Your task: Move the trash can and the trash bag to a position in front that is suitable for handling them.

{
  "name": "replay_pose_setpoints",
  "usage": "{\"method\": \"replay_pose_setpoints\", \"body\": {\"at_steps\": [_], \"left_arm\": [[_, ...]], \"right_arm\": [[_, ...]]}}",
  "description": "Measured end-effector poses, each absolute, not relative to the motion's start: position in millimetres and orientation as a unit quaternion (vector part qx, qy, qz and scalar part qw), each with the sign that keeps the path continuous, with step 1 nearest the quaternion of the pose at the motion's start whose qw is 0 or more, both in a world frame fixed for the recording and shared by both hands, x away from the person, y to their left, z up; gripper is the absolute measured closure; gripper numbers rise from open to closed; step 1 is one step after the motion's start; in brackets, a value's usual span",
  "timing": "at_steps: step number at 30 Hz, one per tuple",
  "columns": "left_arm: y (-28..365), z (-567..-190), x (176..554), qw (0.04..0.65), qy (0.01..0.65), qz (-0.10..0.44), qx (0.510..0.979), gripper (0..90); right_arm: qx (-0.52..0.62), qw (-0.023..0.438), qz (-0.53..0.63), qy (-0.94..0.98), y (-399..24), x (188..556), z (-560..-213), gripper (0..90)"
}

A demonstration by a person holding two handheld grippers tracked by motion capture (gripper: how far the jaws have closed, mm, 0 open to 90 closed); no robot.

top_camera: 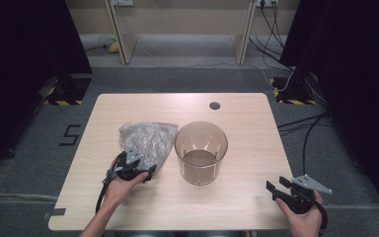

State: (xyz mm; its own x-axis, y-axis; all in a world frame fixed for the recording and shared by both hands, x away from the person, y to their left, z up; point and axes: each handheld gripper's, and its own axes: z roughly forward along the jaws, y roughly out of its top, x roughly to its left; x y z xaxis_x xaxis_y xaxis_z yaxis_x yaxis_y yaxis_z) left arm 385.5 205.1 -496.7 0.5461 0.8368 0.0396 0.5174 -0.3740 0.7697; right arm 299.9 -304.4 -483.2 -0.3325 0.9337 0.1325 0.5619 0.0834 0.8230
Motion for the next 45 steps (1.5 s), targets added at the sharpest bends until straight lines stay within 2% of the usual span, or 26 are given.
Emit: {"method": "replay_pose_setpoints", "body": {"at_steps": [8, 11, 12, 13, 16, 19, 21, 22, 23, 24, 26, 30, 32, 37, 45], "left_arm": [[200, -505, 387, 0.32, 0.433, 0.176, 0.824, 33.7], [203, -508, 386, 0.329, 0.432, 0.161, 0.825, 46.5], [205, -508, 384, 0.334, 0.431, 0.158, 0.823, 51.7], [206, -508, 382, 0.335, 0.431, 0.159, 0.823, 61.1], [210, -507, 372, 0.335, 0.431, 0.152, 0.824, 75.4], [213, -507, 351, 0.347, 0.436, 0.156, 0.815, 85.3], [211, -507, 327, 0.348, 0.426, 0.178, 0.816, 87.7], [211, -507, 327, 0.348, 0.426, 0.178, 0.816, 87.1], [207, -505, 304, 0.349, 0.414, 0.174, 0.822, 81.8], [205, -503, 295, 0.346, 0.41, 0.176, 0.826, 73.4], [205, -496, 288, 0.352, 0.408, 0.177, 0.823, 49.5], [217, -475, 301, 0.374, 0.413, 0.209, 0.804, 26.3], [226, -471, 318, 0.384, 0.442, 0.216, 0.782, 13.7], [247, -480, 357, 0.394, 0.493, 0.211, 0.747, 18.3], [256, -489, 376, 0.39, 0.531, 0.217, 0.72, 16.5]], "right_arm": [[0.531, 0.219, 0.418, 0.704, -303, 300, -484, 41.3], [0.529, 0.219, 0.419, 0.705, -302, 300, -483, 41.5], [0.53, 0.218, 0.419, 0.704, -302, 300, -483, 41.4], [0.53, 0.218, 0.419, 0.705, -302, 300, -484, 41.5], [0.532, 0.216, 0.42, 0.703, -302, 300, -484, 41.5], [0.532, 0.215, 0.42, 0.703, -302, 300, -484, 41.4], [0.532, 0.216, 0.42, 0.703, -302, 299, -484, 41.3], [0.532, 0.216, 0.42, 0.703, -302, 299, -484, 41.3], [0.532, 0.216, 0.421, 0.702, -302, 299, -483, 41.3], [0.532, 0.216, 0.421, 0.703, -303, 300, -484, 41.3], [0.532, 0.216, 0.421, 0.702, -303, 300, -484, 41.2], [0.532, 0.217, 0.421, 0.702, -303, 300, -483, 41.0], [0.533, 0.216, 0.42, 0.702, -302, 300, -483, 41.0], [0.537, 0.217, 0.42, 0.698, -304, 300, -485, 40.7], [0.548, 0.214, 0.424, 0.688, -312, 298, -487, 40.3]]}}
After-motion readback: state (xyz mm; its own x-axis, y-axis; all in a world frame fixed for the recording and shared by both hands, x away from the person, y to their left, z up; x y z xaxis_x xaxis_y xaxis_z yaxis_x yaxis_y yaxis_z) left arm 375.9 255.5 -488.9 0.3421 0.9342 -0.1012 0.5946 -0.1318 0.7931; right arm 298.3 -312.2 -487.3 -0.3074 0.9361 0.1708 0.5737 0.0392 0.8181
